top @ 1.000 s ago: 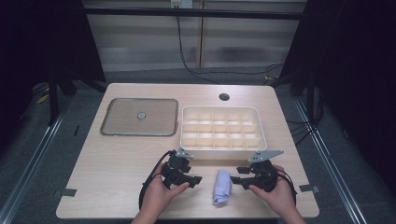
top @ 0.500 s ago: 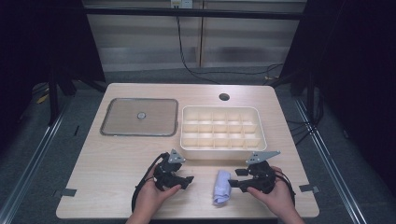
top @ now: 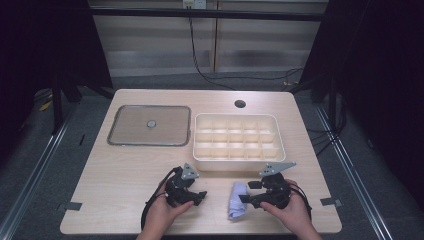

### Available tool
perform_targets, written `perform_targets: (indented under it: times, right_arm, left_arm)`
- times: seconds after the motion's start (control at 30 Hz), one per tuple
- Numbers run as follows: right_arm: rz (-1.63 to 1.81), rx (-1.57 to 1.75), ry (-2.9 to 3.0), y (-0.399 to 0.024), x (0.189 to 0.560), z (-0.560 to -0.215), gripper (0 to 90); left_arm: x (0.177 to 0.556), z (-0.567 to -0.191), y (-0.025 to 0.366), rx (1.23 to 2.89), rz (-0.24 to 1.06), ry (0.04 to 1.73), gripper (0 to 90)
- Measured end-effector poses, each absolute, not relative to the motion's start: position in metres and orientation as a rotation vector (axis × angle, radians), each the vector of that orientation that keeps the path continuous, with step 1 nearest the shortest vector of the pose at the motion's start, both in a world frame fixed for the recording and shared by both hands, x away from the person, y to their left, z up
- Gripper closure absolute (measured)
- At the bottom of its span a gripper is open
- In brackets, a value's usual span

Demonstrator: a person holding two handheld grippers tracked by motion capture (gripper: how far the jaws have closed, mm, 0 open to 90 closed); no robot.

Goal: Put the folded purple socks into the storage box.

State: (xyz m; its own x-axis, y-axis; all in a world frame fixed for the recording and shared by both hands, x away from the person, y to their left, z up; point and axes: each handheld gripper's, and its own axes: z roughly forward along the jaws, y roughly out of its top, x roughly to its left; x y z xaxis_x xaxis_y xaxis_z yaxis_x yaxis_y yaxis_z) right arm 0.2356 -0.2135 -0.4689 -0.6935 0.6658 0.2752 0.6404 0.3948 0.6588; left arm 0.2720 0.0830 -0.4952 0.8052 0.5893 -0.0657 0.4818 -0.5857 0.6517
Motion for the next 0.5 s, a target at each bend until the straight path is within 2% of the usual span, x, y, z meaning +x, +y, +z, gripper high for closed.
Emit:
perform_targets:
  times: [0.5]
  right_arm:
    - [1.150, 1.241, 2.622, -0.2172, 0.2333, -0.4792, 34.4]
  left_arm:
    - [0.2704, -0.4987, 0.0817, 2.306, 0.244, 0.731, 27.9]
